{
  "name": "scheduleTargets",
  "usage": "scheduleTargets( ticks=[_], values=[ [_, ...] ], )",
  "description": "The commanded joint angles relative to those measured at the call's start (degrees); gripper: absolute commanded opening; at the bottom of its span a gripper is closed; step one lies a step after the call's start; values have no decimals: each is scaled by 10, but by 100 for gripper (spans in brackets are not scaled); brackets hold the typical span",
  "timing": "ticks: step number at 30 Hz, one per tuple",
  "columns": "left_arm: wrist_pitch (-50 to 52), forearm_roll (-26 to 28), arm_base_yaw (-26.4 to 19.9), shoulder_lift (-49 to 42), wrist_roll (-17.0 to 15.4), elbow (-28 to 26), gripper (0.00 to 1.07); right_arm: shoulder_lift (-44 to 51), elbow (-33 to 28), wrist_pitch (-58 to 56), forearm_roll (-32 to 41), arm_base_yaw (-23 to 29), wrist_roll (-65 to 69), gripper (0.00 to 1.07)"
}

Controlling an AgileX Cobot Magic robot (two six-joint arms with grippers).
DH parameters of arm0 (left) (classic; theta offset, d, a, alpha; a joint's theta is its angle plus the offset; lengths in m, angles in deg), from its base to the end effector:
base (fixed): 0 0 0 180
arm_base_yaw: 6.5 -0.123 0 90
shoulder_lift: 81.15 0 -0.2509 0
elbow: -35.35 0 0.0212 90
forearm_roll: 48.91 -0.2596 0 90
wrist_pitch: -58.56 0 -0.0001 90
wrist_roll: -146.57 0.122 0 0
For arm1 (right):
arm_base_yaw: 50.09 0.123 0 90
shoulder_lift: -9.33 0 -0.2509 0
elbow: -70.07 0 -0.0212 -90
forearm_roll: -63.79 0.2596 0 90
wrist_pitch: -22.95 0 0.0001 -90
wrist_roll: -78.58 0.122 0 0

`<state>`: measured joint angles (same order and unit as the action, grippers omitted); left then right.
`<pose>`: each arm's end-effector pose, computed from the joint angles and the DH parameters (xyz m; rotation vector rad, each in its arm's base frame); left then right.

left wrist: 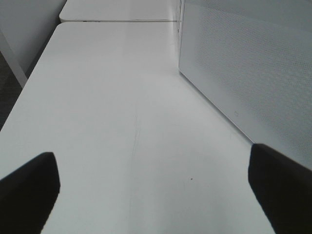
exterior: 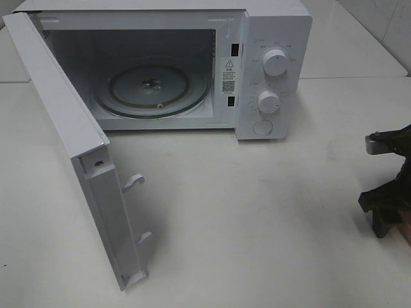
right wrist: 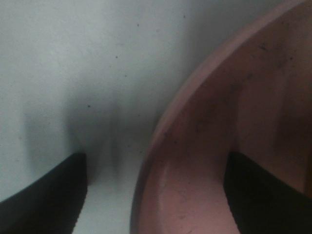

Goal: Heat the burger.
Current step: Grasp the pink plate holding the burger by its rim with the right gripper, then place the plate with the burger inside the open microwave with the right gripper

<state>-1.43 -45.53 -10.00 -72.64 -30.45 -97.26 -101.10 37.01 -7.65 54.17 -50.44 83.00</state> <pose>0.0648 -0.0023 0.2700 -0.0067 2.0213 0.0013 0.2722 -0.0121 0.0412 -0.0863 3.0313 -0.1353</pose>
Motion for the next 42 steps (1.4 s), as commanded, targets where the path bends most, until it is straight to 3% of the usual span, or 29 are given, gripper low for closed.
scheduleTargets(
  ticks=[1,3,4,5,6,7,8,9,24,34,42],
  values=[
    [5,2,1,-14,-1,2,100,-7,6,-6,-5,-3,18,53],
    [5,2,1,-14,-1,2,100,-7,9,-11,-6,-3,21,48],
    [5,2,1,-14,-1,2,100,-7,17,-22,-7,-3,25,35],
    [5,2,1,-14,-1,2,100,-7,17,-22,-7,-3,25,35],
    [5,2,1,-14,-1,2,100,-7,20,-29,-9,-3,30,27],
    [5,2,1,-14,-1,2,100,-7,25,-38,-19,-3,41,11],
    [5,2,1,-14,-1,2,100,-7,25,-38,-19,-3,41,11],
    [5,2,1,-14,-1,2,100,-7,25,-42,-30,-3,48,0],
    [5,2,1,-14,-1,2,100,1,25,-57,-37,6,75,0],
    [5,2,1,-14,-1,2,100,6,25,-107,-172,75,207,0],
    [5,2,1,-14,-1,2,100,6,23,-148,-227,115,255,0]
  ],
)
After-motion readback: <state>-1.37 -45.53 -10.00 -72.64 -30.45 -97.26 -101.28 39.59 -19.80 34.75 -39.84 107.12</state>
